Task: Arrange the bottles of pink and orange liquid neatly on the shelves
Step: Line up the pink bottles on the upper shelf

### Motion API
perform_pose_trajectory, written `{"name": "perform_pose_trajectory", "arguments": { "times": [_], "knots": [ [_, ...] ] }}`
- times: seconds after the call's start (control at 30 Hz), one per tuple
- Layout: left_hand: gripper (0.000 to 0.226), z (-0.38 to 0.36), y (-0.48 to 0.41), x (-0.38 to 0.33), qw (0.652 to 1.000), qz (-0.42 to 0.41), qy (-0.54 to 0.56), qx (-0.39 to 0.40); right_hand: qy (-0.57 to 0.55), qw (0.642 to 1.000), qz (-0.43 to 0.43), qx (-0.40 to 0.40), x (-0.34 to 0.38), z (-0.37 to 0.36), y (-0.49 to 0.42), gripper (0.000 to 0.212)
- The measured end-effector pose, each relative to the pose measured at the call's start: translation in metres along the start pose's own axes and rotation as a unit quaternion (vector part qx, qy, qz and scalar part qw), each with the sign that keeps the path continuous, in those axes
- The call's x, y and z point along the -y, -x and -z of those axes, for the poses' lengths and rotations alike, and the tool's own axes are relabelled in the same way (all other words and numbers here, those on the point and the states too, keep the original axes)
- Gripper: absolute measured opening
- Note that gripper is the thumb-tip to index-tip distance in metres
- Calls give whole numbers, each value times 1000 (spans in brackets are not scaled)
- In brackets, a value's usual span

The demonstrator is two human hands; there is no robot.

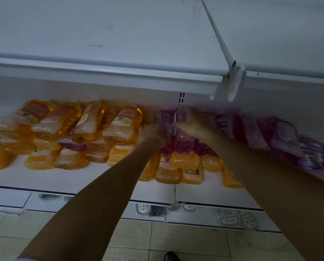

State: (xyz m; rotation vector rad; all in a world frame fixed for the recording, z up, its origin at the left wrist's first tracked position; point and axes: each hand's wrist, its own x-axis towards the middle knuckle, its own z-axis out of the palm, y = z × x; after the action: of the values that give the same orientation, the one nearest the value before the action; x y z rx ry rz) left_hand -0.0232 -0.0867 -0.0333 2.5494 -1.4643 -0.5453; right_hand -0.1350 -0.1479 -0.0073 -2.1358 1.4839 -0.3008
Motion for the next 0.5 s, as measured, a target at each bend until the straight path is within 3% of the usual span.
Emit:
{"name": "perform_pose_trajectory", "arguments": {
  "times": [0.07,0.17,0.3,0.37,0.43,0.5],
  "knots": [
    [59,4,-3,0,999,12,26,13,12,1000,2,3,0,5,1,39],
    [53,21,2,-3,986,29,160,28,-10,1000,1,-17,-3,8,1,29],
    [36,44,21,18,940,19,339,33,-84,994,-49,-45,-5,16,1,51],
    [22,53,39,34,914,27,403,36,-151,984,-87,-47,-4,21,6,51],
    [25,64,61,49,882,36,466,56,-264,959,-106,-9,3,25,17,46],
    [27,74,83,70,850,37,522,67,-416,897,-131,71,20,27,37,39]
  ]
}}
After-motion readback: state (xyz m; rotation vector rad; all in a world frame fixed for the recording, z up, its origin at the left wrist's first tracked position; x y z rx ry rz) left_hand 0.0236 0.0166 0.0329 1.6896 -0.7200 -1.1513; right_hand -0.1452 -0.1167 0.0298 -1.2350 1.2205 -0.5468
